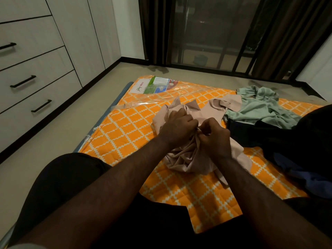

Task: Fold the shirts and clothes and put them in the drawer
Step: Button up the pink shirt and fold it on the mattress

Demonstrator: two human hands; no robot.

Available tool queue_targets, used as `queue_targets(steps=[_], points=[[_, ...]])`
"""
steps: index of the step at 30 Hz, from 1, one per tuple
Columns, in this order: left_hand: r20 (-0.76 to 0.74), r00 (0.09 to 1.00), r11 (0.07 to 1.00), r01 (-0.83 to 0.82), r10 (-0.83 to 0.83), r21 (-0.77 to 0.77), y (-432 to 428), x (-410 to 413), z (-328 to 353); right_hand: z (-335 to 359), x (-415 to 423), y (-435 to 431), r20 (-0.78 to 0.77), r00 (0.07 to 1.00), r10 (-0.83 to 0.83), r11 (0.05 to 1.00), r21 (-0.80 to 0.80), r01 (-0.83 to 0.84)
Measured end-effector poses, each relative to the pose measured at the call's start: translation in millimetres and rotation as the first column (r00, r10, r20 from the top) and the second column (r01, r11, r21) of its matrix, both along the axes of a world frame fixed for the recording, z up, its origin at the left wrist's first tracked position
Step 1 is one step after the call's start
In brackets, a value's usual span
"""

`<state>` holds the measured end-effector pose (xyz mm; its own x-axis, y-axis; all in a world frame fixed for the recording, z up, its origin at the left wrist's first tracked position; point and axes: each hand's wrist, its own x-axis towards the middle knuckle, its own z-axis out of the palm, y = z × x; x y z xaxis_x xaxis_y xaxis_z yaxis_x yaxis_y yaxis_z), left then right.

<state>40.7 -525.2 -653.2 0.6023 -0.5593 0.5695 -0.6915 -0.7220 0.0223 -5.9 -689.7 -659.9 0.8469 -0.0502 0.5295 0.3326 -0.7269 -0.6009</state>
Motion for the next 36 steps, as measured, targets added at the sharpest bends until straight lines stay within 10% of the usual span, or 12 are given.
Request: queue_targets(steps=[22,32,36], points=[[0.093,0.988,0.991,-0.124,0.119,0.050,-13,-14,2,4,0,5,0.008,0.999,-0.034,0.999,0.015,0.034],[0.065,0.992,0.978,0.121,-0.111,-0.172,-14,-7,-5,10,5,-4,0.077,0.997,-0.022,0.994,-0.108,0.030],[-0.165,0.986,0.877,-0.061,-0.021,-0.476,-14,-13,-3,8,5,0,0.027,0.999,-0.038,0.999,0.023,0.038]])
